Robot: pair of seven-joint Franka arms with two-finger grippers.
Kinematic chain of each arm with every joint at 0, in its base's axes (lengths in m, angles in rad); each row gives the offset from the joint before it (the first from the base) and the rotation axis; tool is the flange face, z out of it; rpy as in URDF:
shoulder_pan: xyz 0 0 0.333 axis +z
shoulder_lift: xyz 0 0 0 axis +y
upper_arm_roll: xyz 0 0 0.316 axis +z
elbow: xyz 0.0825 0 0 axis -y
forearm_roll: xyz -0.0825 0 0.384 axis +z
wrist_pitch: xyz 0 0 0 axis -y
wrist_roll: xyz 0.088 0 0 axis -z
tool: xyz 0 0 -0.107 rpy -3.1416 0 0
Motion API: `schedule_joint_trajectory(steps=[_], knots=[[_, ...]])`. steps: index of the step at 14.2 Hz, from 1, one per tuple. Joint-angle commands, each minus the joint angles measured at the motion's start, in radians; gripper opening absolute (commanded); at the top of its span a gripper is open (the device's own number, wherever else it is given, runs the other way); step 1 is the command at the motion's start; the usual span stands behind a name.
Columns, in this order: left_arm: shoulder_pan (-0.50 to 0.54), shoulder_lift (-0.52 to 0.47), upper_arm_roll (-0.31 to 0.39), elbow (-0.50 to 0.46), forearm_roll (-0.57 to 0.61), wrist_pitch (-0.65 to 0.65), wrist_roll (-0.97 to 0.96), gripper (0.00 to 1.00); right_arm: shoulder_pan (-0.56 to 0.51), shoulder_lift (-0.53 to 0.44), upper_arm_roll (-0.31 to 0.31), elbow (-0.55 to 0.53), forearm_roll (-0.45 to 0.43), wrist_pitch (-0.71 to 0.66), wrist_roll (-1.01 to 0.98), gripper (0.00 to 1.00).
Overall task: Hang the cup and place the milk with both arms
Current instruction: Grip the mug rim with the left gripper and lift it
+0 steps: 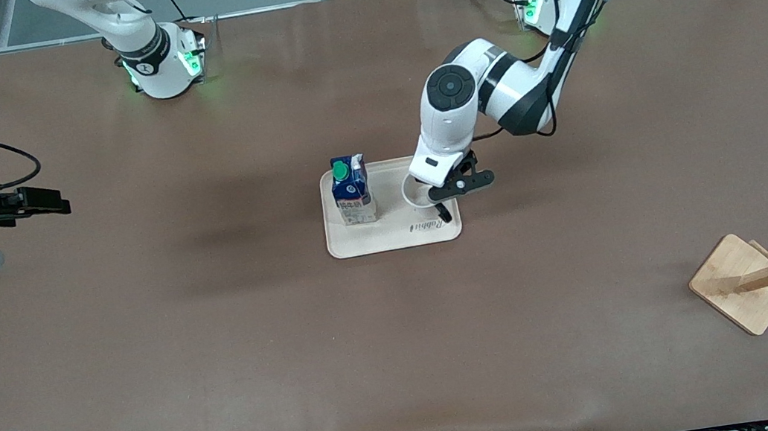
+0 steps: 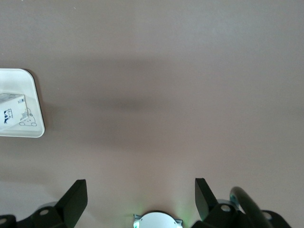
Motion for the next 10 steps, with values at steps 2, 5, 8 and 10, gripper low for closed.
schedule_joint_trajectory(steps=[2,5,8,10], knots=[[0.048,-0.045,0.005,0.176,0.021,-0.267,0.084,0.00,0.112,0.013,0.006,-0.019,0.023,0.021,0.169,1.00],[0.114,-0.054,0.005,0.265,0.021,-0.348,0.201,0.00,0.215,0.016,0.008,-0.051,0.070,0.041,0.231,1.00],[0.183,-0.060,0.005,0.332,0.023,-0.412,0.334,0.00,0.262,0.006,0.008,-0.127,0.121,0.117,0.294,1.00],[0.222,-0.061,0.005,0.371,0.023,-0.455,0.425,0.00,0.336,-0.004,0.009,-0.187,0.133,0.230,0.427,1.00]])
